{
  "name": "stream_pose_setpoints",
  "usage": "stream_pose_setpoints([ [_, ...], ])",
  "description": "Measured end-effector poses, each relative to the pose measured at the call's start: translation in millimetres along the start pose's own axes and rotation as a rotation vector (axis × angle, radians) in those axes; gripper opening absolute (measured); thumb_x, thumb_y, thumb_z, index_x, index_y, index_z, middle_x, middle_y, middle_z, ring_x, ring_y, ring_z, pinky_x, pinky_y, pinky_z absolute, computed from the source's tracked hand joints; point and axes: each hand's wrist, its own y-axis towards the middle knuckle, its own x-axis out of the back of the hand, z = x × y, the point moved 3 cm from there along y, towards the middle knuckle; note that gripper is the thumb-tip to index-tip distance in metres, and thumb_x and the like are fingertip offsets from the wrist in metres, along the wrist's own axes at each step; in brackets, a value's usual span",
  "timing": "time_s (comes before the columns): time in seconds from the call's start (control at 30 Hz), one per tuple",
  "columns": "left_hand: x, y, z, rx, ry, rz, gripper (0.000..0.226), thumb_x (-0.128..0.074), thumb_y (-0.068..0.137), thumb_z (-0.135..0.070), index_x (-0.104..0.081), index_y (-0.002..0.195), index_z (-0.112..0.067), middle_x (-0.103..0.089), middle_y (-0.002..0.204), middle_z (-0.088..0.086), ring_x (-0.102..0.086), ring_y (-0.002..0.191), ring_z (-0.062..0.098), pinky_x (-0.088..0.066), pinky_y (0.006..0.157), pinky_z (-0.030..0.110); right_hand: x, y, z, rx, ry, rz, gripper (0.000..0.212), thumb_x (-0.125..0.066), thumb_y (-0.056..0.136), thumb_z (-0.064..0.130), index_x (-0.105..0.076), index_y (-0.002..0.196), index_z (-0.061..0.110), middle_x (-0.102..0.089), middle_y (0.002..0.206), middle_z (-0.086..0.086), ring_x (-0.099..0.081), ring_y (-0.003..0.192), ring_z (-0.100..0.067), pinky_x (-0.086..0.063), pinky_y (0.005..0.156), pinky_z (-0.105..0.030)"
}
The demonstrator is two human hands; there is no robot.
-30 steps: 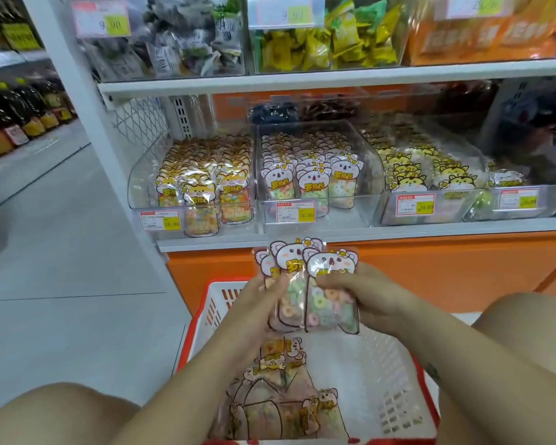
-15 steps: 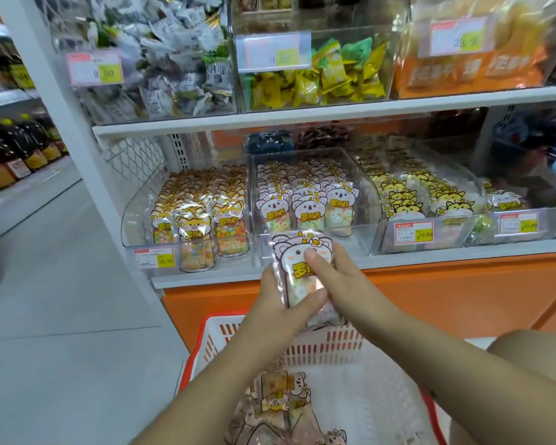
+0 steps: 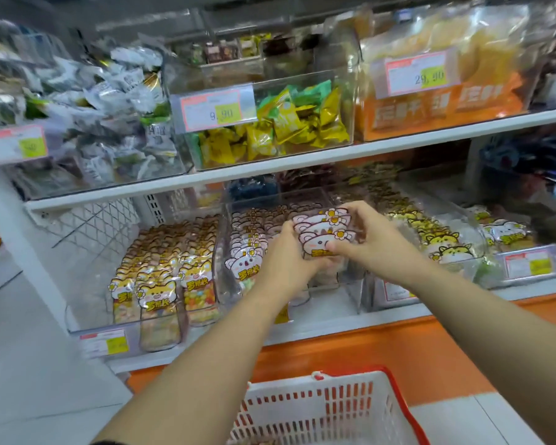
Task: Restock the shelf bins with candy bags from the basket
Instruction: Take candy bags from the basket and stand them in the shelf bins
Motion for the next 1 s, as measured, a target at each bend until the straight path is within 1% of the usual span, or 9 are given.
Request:
stream_pose_setpoints([
  [0.13, -27.4, 15.9, 24.2, 0.087, -0.005, 0.202, 0.078, -0.091, 0.069, -0.030, -0.047, 0.132, -0.025, -0.065, 0.121, -0.014, -0.062, 0.112, 0.010, -0.049, 0.092, 0.027, -4.4, 8.2, -25.1, -0.026, -0.336, 0.077, 0.057, -0.081, 0.079, 0.032, -0.046, 0.123, 0.031, -0.066, 0.114, 0.009, -0.063, 0.102, -0.010, -0.052, 0.095, -0.038],
  [0.2, -32.3, 20.8, 29.6, 0.127, 0.063, 0.289, 0.066, -0.086, 0.077, -0.027, -0.047, 0.129, -0.018, -0.064, 0.112, -0.011, -0.060, 0.095, 0.006, -0.044, 0.074, 0.014, -11.6, 13.9, -28.5, 0.046, -0.639, 0.126, 0.058, -0.077, 0.082, 0.036, -0.043, 0.129, 0.029, -0.064, 0.123, 0.005, -0.058, 0.116, -0.018, -0.031, 0.115, -0.044],
  [0.3, -34.7, 28.4, 33.0, 0.202, 0.110, 0.329, 0.047, -0.080, 0.084, -0.018, -0.048, 0.118, -0.010, -0.062, 0.093, -0.005, -0.045, 0.065, -0.001, -0.037, 0.050, 0.007, -21.9, 23.0, -29.2, 0.082, -0.868, 0.212, 0.056, -0.073, 0.085, 0.036, -0.042, 0.130, 0.028, -0.060, 0.127, 0.003, -0.051, 0.126, -0.022, -0.009, 0.122, -0.050],
  [0.43, -31.8, 32.0, 33.9, 0.213, 0.232, 0.344, 0.054, -0.080, 0.083, -0.023, -0.048, 0.125, -0.011, -0.060, 0.095, -0.002, -0.047, 0.070, 0.004, -0.037, 0.051, 0.010, -29.4, 29.4, -29.7, 0.096, -0.979, 0.284, 0.055, -0.073, 0.086, 0.037, -0.044, 0.132, 0.029, -0.059, 0.130, 0.005, -0.049, 0.127, -0.022, -0.002, 0.122, -0.054],
  [0.53, -21.5, 34.2, 36.1, 0.117, 0.326, 0.254, 0.063, -0.078, 0.082, -0.021, -0.046, 0.136, -0.019, -0.060, 0.097, -0.005, -0.059, 0.083, 0.014, -0.048, 0.074, 0.024, -32.8, 31.8, -31.0, 0.086, -1.043, 0.285, 0.053, -0.070, 0.088, 0.038, -0.044, 0.134, 0.028, -0.059, 0.132, 0.006, -0.047, 0.129, -0.022, 0.003, 0.121, -0.057],
  [0.63, -2.2, 34.5, 42.8, 0.080, 0.348, 0.141, 0.028, -0.072, 0.085, -0.018, -0.059, 0.108, -0.028, -0.064, 0.090, -0.010, -0.061, 0.078, 0.015, -0.050, 0.074, 0.028, -35.3, 32.8, -32.4, 0.073, -1.115, 0.279, 0.057, -0.067, 0.090, 0.041, -0.042, 0.139, 0.027, -0.054, 0.137, 0.002, -0.042, 0.134, -0.024, 0.006, 0.119, -0.060],
  [0.73, 12.3, 29.2, 56.6, 0.133, 0.456, 0.191, 0.014, -0.067, 0.088, -0.021, -0.062, 0.076, -0.027, -0.067, 0.080, -0.011, -0.065, 0.080, 0.014, -0.054, 0.077, 0.028, -36.0, 30.2, -27.7, 0.102, -1.126, 0.236, 0.063, -0.070, 0.087, 0.043, -0.043, 0.141, 0.025, -0.048, 0.138, -0.001, -0.038, 0.136, -0.026, -0.001, 0.121, -0.059],
  [0.87, 18.7, 26.7, 65.4, 0.181, 0.456, 0.222, 0.020, -0.065, 0.089, -0.025, -0.063, 0.069, -0.024, -0.071, 0.084, -0.005, -0.067, 0.085, 0.016, -0.056, 0.082, 0.035, -44.1, 26.1, -7.5, 0.279, -1.068, 0.075, 0.039, -0.073, 0.083, 0.030, -0.062, 0.120, 0.022, -0.061, 0.116, -0.003, -0.056, 0.111, -0.028, -0.044, 0.096, -0.042],
  [1.0, 27.8, 23.6, 57.1, 0.136, 0.573, 0.058, 0.015, -0.069, 0.087, -0.030, -0.056, 0.094, -0.029, -0.056, 0.101, -0.005, -0.062, 0.097, 0.024, -0.051, 0.083, 0.035, -62.8, 15.3, -2.2, 0.073, -0.833, 0.330, 0.021, -0.049, 0.099, 0.034, -0.063, 0.106, 0.019, -0.065, 0.104, -0.005, -0.062, 0.100, -0.029, -0.048, 0.074, -0.034],
])
